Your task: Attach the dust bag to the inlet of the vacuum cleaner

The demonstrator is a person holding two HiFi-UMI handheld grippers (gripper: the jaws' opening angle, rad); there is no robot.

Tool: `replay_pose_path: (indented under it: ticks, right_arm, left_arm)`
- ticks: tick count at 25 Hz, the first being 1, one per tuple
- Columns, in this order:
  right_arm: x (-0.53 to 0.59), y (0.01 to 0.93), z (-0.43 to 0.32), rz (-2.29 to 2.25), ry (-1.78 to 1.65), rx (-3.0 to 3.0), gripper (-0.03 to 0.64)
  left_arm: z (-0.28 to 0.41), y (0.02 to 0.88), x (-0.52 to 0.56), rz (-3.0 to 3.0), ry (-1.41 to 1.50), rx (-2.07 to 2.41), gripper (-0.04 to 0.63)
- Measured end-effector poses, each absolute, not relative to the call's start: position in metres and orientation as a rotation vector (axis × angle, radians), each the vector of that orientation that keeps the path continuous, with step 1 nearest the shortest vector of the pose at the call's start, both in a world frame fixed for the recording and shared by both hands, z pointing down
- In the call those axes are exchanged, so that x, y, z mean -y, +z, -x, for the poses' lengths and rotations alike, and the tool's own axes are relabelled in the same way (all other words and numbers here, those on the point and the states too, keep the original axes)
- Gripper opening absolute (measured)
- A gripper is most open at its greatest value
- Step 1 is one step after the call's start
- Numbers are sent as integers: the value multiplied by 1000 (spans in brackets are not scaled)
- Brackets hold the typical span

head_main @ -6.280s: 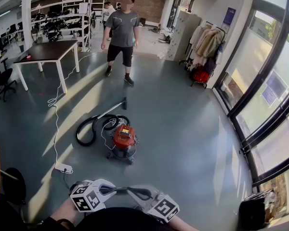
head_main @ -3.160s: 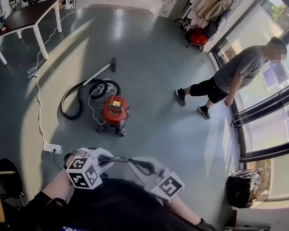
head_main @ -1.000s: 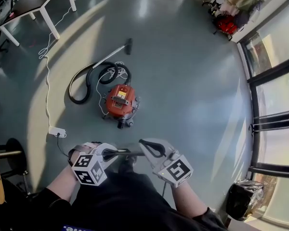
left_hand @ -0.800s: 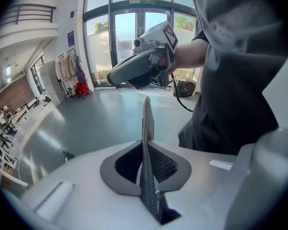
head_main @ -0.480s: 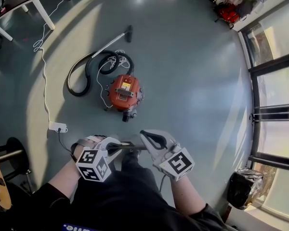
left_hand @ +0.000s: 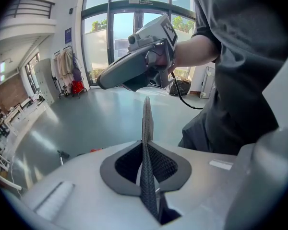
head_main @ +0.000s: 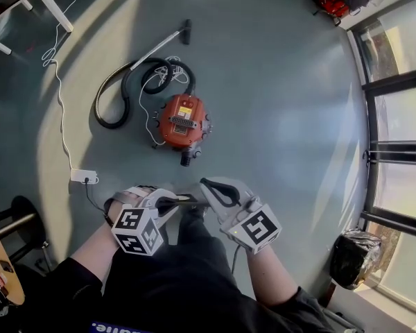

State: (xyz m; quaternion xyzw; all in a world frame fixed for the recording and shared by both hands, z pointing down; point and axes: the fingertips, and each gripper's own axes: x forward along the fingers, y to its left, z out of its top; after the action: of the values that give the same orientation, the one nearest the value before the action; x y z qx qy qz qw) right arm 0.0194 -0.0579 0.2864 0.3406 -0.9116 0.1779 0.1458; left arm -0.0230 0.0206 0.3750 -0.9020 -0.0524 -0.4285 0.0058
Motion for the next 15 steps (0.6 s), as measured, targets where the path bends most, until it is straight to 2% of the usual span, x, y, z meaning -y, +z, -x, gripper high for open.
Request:
replay_pose_path:
  ticks: [15]
  right_arm:
    - [85,341,-32,-959,537,2615,-8]
  left_arm:
    - [8,442,-13,2860,-1375,171,40]
